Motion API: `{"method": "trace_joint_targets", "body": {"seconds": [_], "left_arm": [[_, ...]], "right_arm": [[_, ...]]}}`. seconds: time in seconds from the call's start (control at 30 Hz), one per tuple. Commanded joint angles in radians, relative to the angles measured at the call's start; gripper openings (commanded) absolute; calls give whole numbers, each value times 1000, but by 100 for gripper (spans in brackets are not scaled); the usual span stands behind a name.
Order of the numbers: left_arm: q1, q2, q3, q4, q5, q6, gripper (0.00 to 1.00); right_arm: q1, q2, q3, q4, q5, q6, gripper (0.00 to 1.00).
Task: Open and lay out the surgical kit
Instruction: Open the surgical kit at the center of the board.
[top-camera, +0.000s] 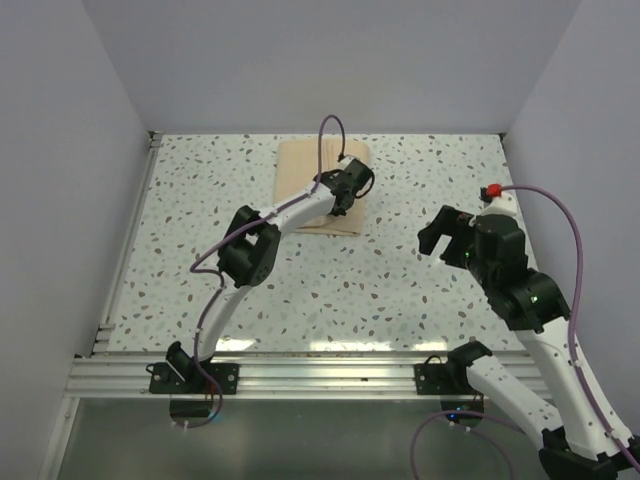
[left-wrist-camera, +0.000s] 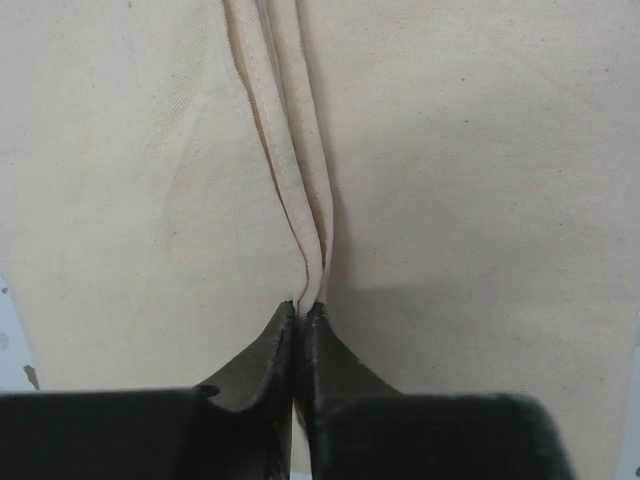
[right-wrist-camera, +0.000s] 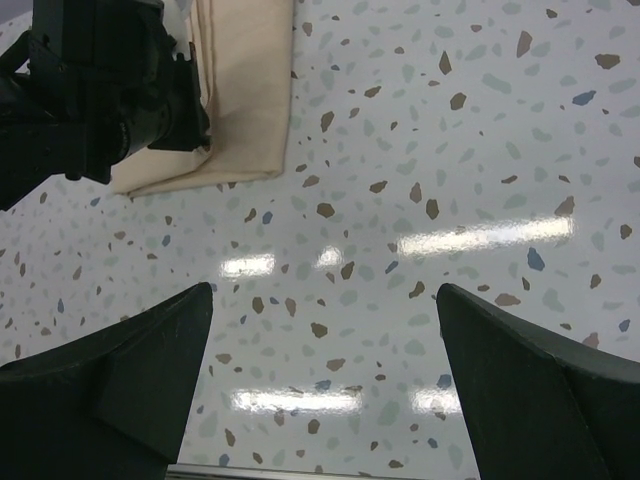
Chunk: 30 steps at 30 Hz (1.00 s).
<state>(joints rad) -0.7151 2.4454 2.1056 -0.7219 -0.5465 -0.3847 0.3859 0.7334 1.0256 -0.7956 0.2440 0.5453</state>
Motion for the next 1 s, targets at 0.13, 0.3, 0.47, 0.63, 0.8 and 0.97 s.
{"method": "trace_joint_targets", "body": {"seconds": [0.13,0.3,0.47,0.63,0.8,0.97], "left_arm": [[23,-77,102,-22,-49,17,0],[146,-249,25,-36,-11,-54,0],[344,-451,-216,48,22,-56,0],[479,-552,-418,81,45,-82,92],[522,-597,-558,75,54,-75,100],[523,-669,-677,108,98,-71,100]], "right_arm": [[1,75,7,130,-17,-39,98],[2,271,134,191,-135,-77,96],[14,531,303,234,-210,-84,93],[77,771,470,239,-219,-87,93],[191,1097,750,149,-196,-108,92],[257,1380,1095,36,-154,-81,89]]}}
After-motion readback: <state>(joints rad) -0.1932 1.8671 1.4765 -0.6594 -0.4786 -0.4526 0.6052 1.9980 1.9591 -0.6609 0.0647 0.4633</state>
